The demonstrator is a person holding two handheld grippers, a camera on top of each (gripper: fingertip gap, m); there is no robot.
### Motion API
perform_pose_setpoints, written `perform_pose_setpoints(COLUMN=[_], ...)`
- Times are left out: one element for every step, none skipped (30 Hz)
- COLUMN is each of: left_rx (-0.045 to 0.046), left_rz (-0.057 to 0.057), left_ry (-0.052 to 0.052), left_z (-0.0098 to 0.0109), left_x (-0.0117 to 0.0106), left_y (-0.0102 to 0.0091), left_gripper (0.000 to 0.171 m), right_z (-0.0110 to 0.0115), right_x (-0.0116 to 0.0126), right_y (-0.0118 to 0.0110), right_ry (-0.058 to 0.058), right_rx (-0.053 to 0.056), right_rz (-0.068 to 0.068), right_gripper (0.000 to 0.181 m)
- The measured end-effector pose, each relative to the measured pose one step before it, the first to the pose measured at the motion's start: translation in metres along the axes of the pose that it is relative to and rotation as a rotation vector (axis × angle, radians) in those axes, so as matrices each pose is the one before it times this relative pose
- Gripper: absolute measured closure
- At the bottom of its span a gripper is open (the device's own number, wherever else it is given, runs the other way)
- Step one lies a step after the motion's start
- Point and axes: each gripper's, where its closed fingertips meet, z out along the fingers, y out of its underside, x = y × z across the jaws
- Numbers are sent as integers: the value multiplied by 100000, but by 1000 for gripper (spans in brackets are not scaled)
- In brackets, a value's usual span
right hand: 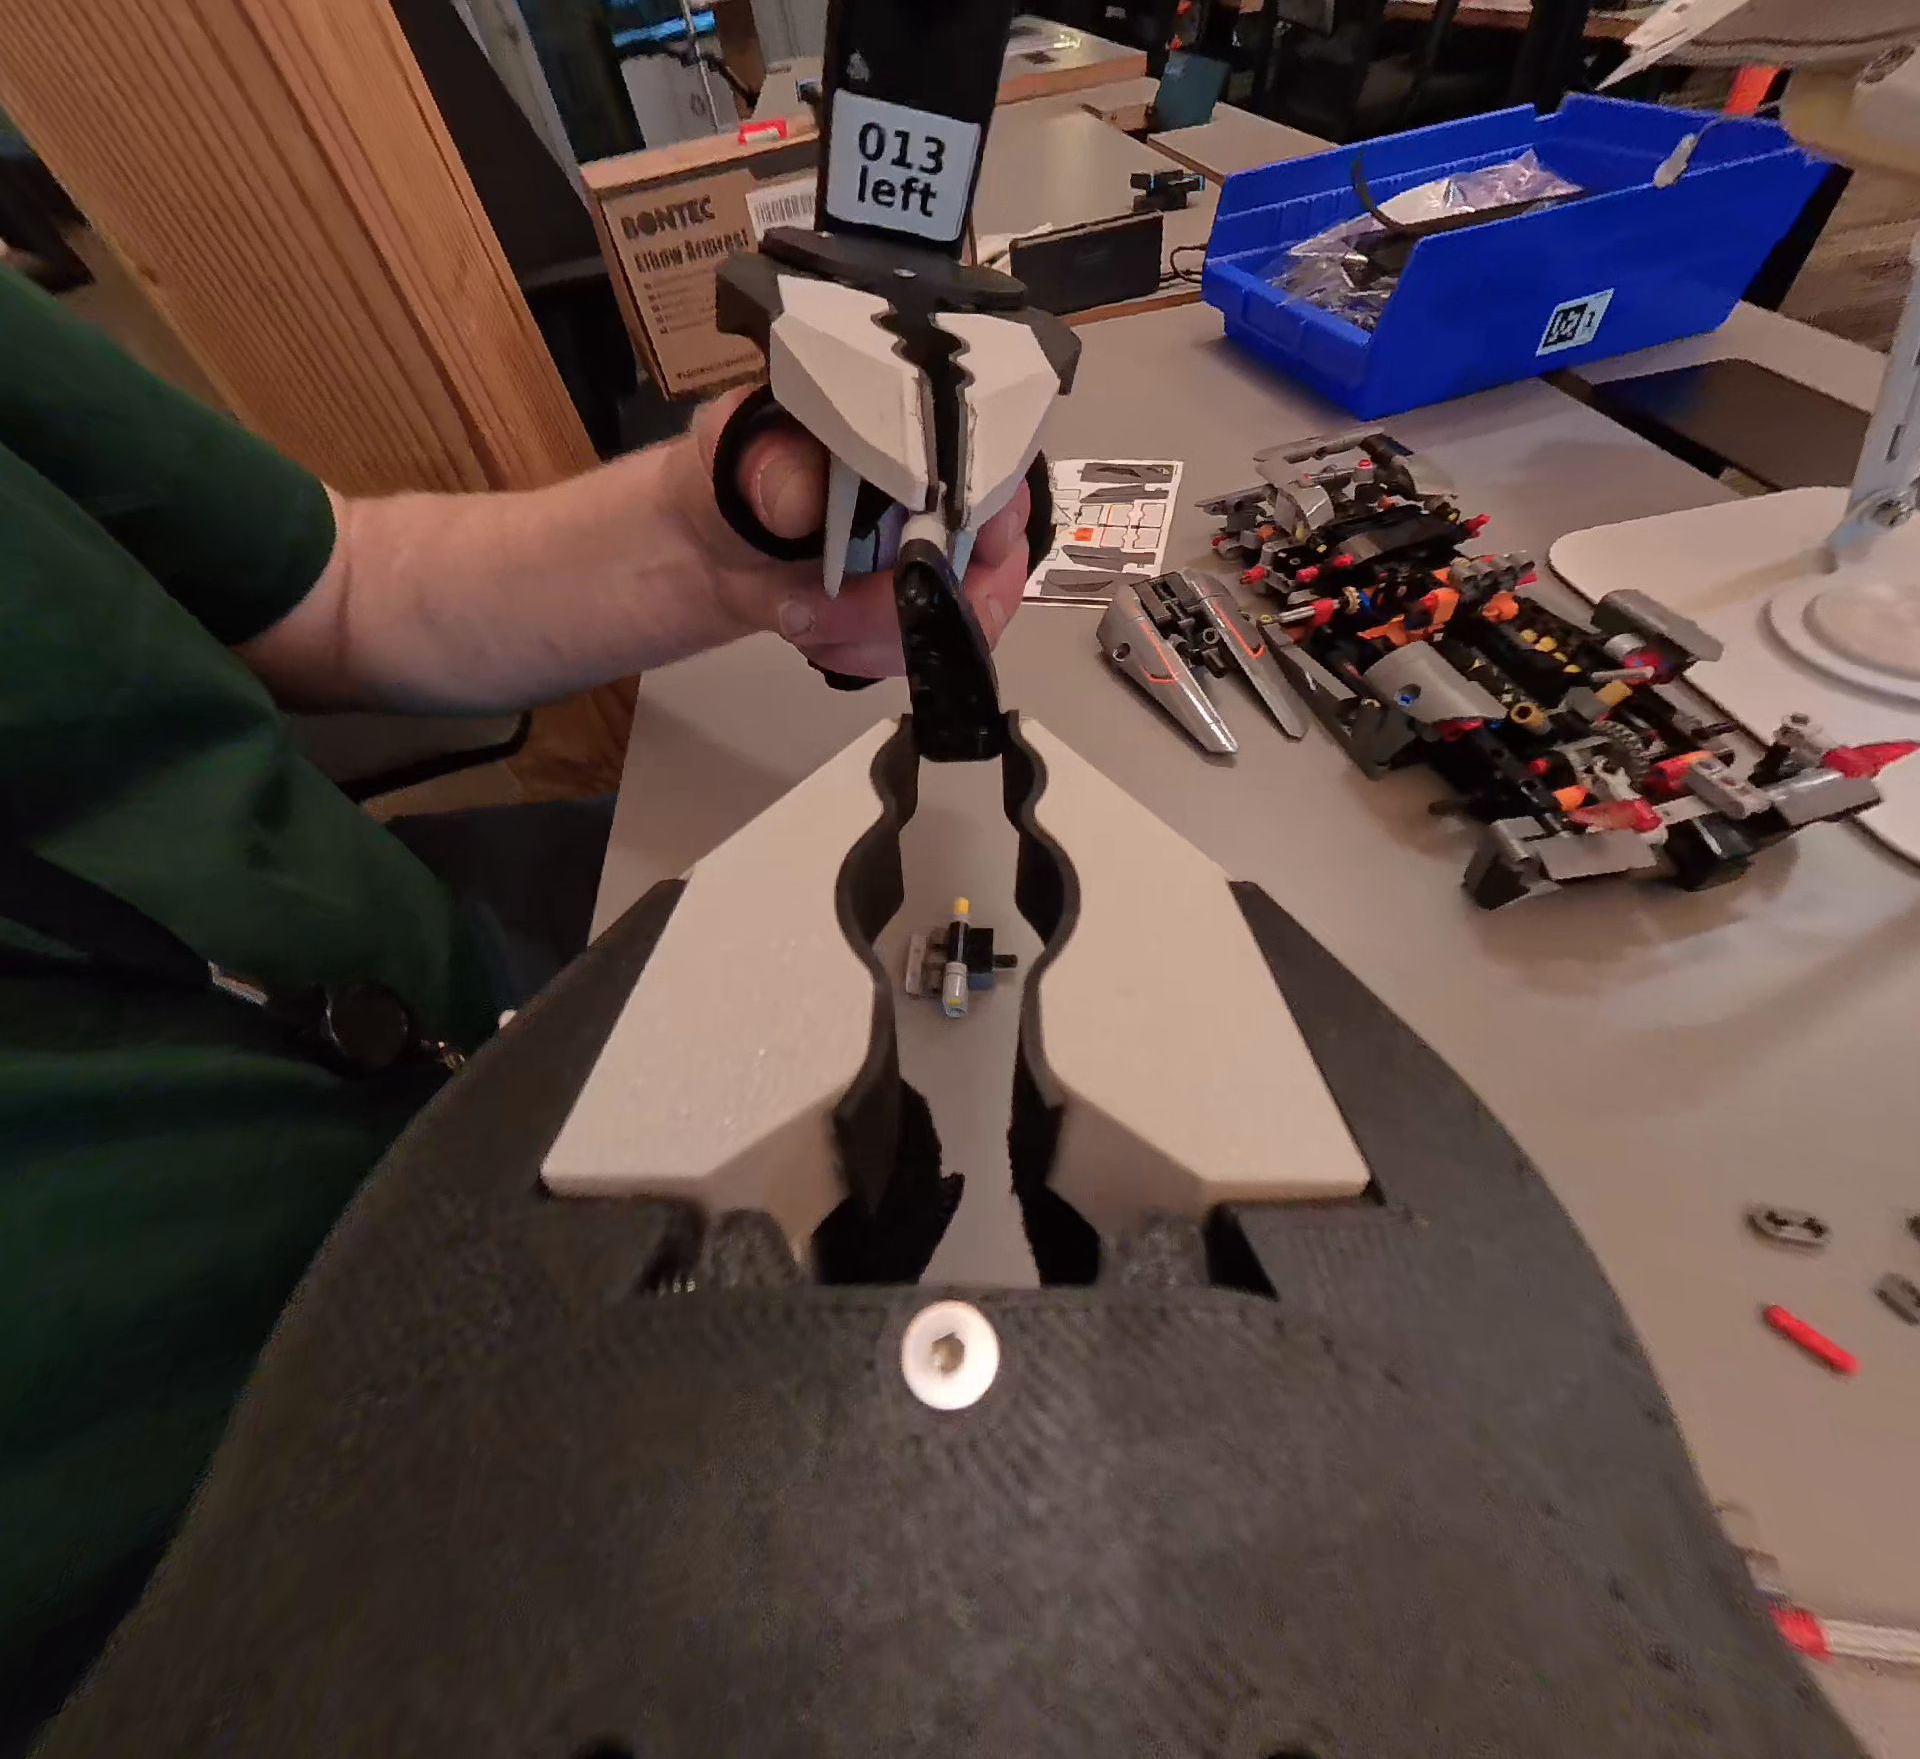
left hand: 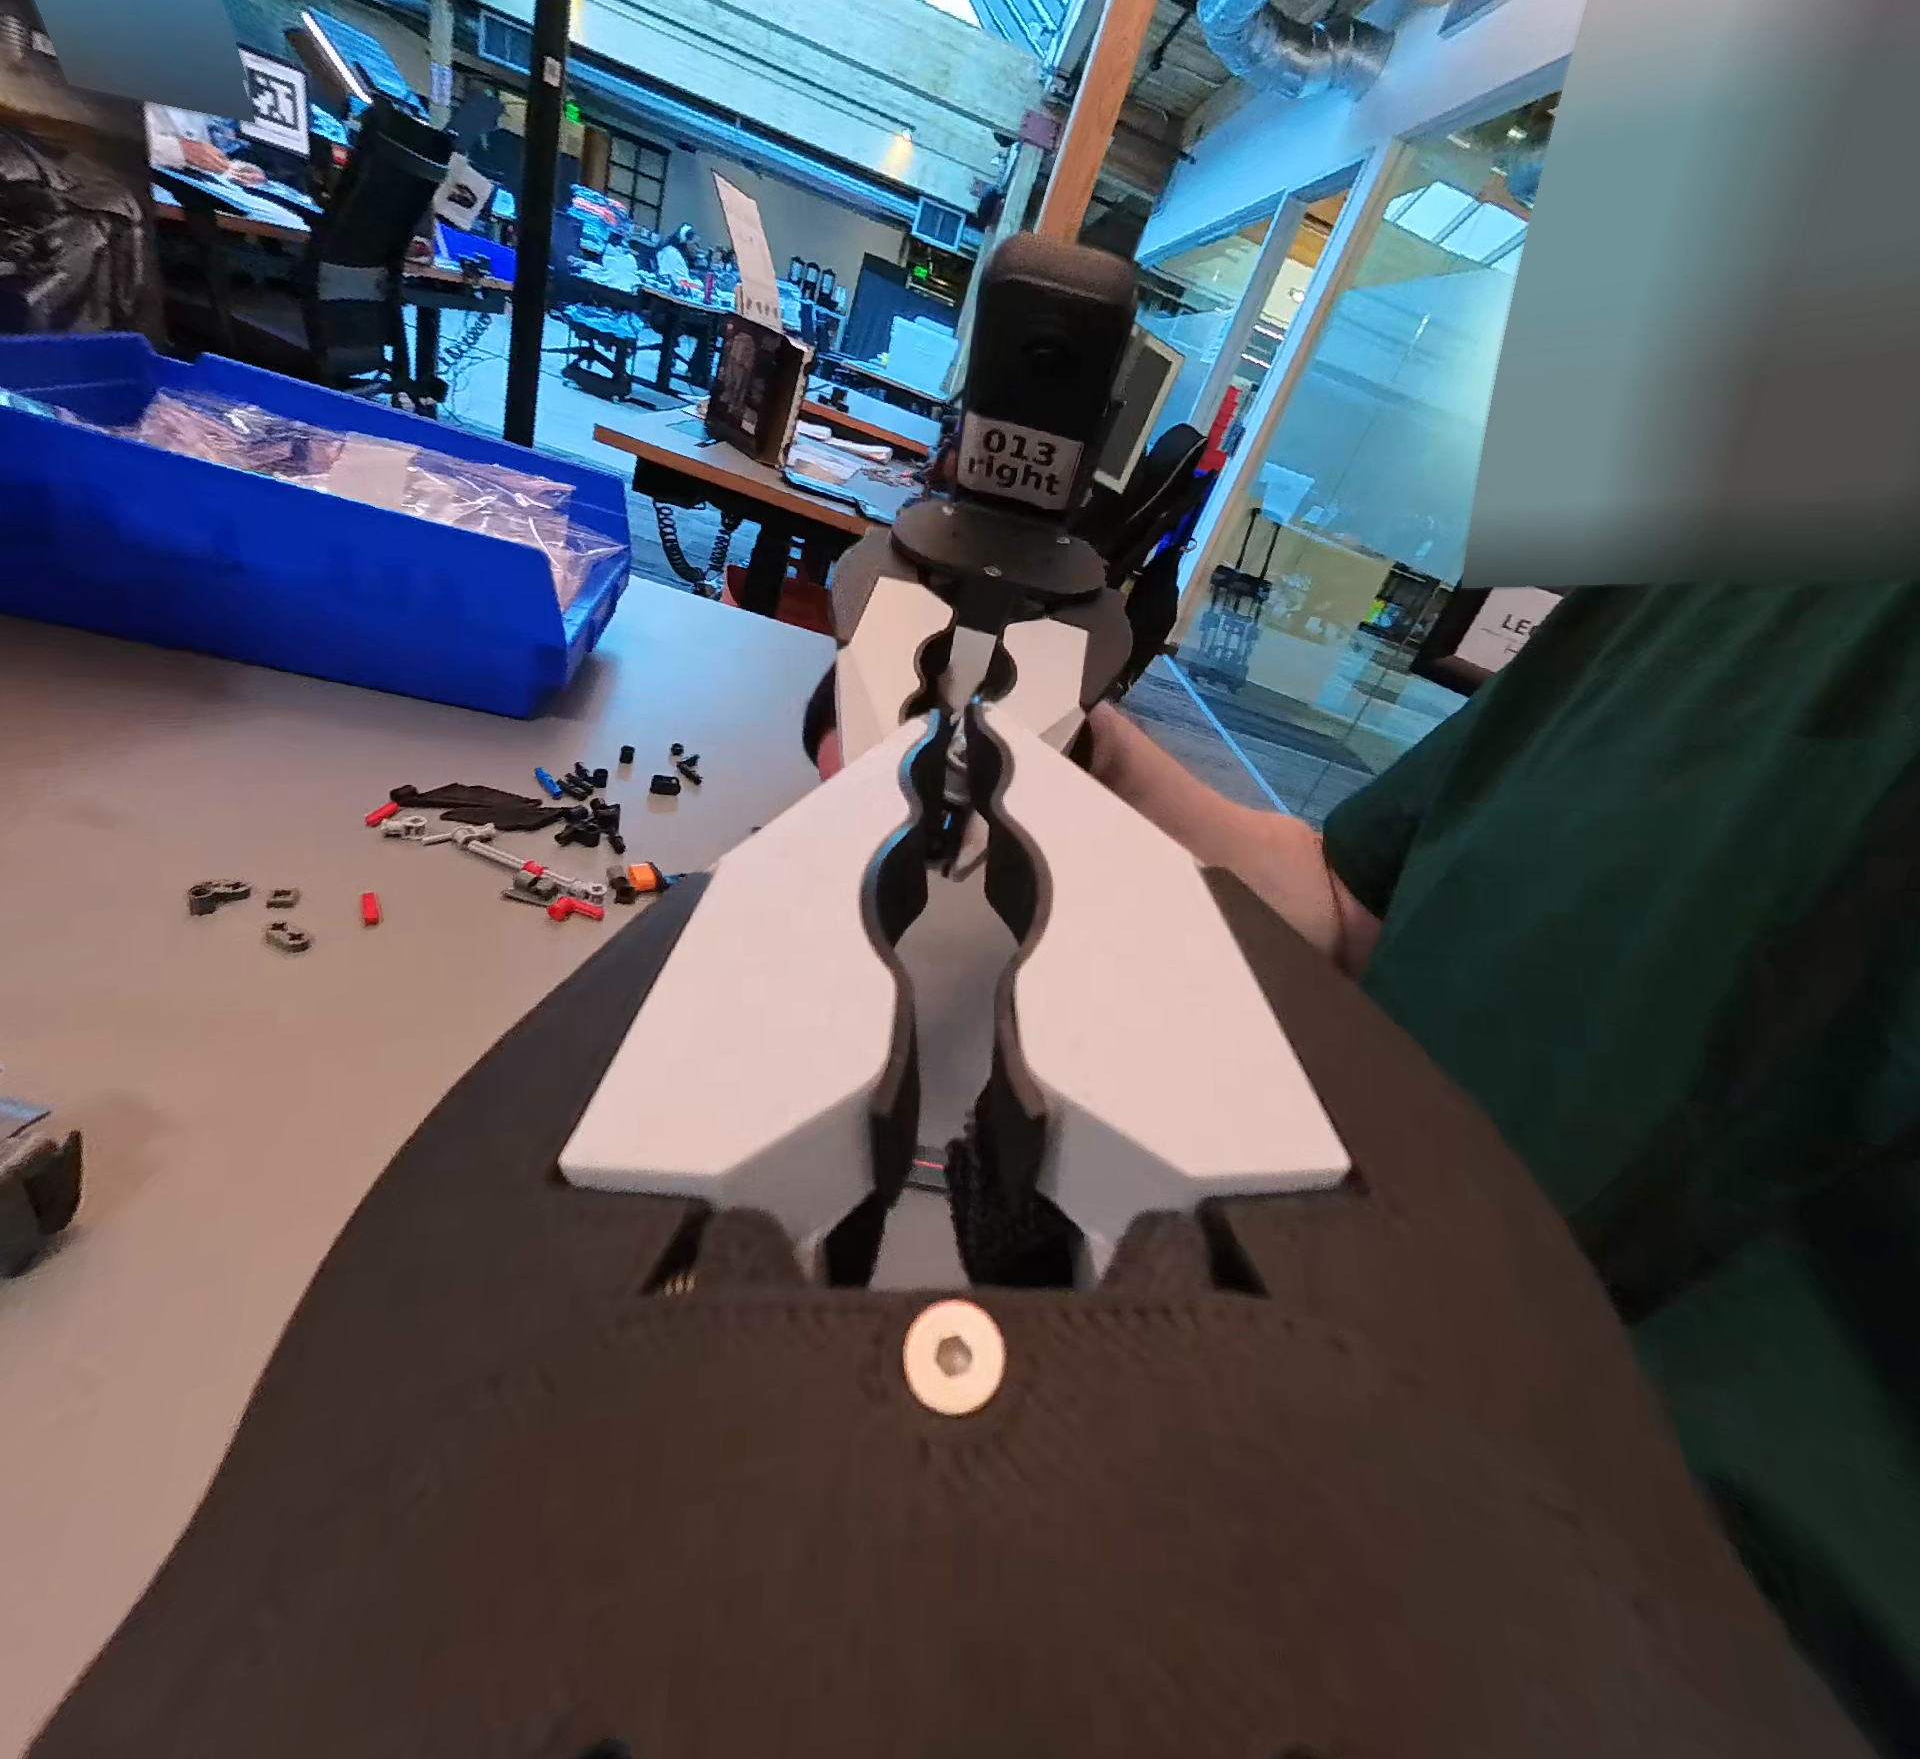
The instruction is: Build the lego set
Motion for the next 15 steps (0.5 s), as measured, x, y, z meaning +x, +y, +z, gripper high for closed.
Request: perform_pose_setpoints(left_rx=[343, 47, 616, 1226, 1436, 1183, 1214, 1366, 1372, 1214, 846, 984, 1250, 1035, 509], left_rz=[264, 535, 196, -216, 99, 590, 599, 406, 27, 132, 255, 297, 330, 193, -127], left_ry=[-998, -1179, -839, -343, -869, -2216, -2129, -1184, -1299, -1253, -1162, -1178, -1169, -189, -62], left_z=[-37, -37, -42, -52, -60, -91, -115, -133, -115, -106, -85, -75, -81, -58, -29], left_x=[-195, -211, -162, -97, -172, -357, -353, -206, -206, -162, -144, -130, -134, 16, 8], left_y=[-3, 29, -73, -175, -212, -189, -200, -214, -229, -201, -139, -153, -186, -160, -91], left_gripper=[171, 171, 170, 169, 169, 167, 165, 163, 161, 159, 159, 159, 158, 157, 157], right_z=[44, 34, 23, 27, 15, -16, -47, -59, -50, -21, 0, 38, 73, 109, 94], right_x=[106, 50, 12, -42, -24, 63, 132, 115, 76, 94, 131, 91, 2, 19, 95], right_y=[39, -4, -110, -131, -127, -150, -188, -241, -294, -277, -274, -280, -236, -169, -151], right_ry=[-468, -627, -777, -943, -814, -111, 295, 150, -198, -239, -125, -479, -1050, -982, -304], right_rx=[999, 1100, 1695, 1675, 1496, 1616, 1662, 2003, 2437, 2414, 2608, 2872, 2742, 2444, 2434], right_rz=[2466, 2256, 2103, 2101, 1758, 1192, 1120, 1407, 1667, 2064, 2291, 2512, 2759, 2550, 2032], right_gripper=[168, 168, 168, 168, 168, 168, 168, 168, 168, 168, 168, 168, 168, 168, 168])
